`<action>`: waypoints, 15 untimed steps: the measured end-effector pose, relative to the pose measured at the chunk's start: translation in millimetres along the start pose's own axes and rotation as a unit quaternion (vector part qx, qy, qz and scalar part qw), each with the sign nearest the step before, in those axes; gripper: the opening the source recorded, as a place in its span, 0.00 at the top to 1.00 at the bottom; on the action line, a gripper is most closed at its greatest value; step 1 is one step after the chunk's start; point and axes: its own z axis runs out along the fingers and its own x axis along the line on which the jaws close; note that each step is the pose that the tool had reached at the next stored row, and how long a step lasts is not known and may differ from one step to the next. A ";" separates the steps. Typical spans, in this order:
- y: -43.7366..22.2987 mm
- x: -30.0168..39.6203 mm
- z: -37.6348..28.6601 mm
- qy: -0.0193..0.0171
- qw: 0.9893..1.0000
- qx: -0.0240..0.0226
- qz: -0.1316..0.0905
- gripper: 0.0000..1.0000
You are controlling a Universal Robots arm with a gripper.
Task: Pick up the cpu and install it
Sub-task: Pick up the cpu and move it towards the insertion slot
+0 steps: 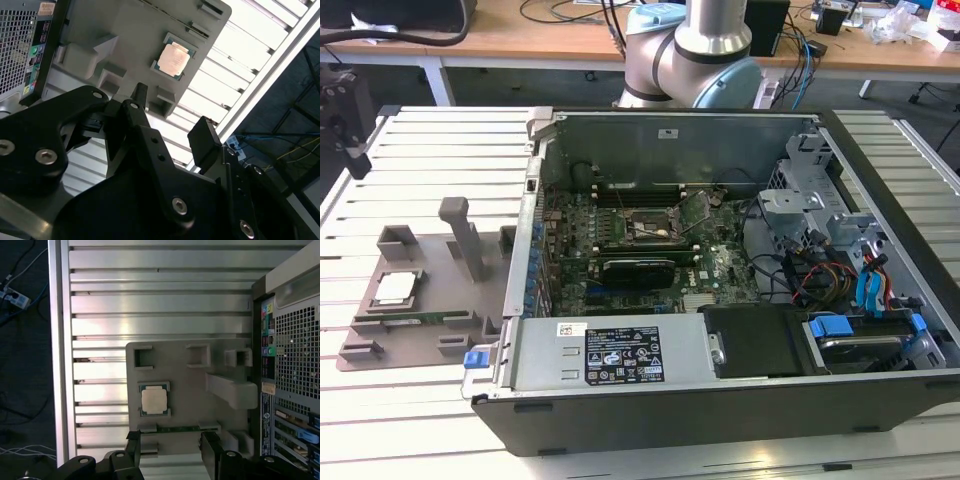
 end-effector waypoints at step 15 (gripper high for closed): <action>0.4 0.3 10.6 0.000 1.000 0.000 0.000 0.40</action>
